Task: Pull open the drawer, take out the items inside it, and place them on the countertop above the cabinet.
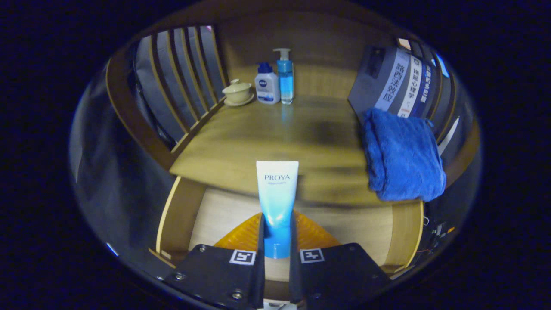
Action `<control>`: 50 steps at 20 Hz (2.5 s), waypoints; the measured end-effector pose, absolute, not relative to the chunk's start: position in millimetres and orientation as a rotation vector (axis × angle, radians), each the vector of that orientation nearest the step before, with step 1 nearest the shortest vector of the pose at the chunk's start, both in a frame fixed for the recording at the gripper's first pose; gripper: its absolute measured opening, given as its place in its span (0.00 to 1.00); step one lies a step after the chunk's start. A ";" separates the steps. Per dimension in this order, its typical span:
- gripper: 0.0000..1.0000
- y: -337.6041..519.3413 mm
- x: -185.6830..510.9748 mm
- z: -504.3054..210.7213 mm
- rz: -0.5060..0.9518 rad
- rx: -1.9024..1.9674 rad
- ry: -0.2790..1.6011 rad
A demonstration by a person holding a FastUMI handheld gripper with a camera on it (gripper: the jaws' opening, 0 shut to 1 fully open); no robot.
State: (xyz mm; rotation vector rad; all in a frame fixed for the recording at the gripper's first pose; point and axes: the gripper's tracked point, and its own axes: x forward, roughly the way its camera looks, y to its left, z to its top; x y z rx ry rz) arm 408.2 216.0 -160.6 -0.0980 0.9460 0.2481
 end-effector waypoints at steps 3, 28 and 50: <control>0.23 213.1 439.5 -163.7 0.209 -0.079 0.939; 0.43 199.8 426.5 -80.2 0.202 0.135 0.640; 1.00 139.2 187.1 -170.5 0.090 0.054 0.360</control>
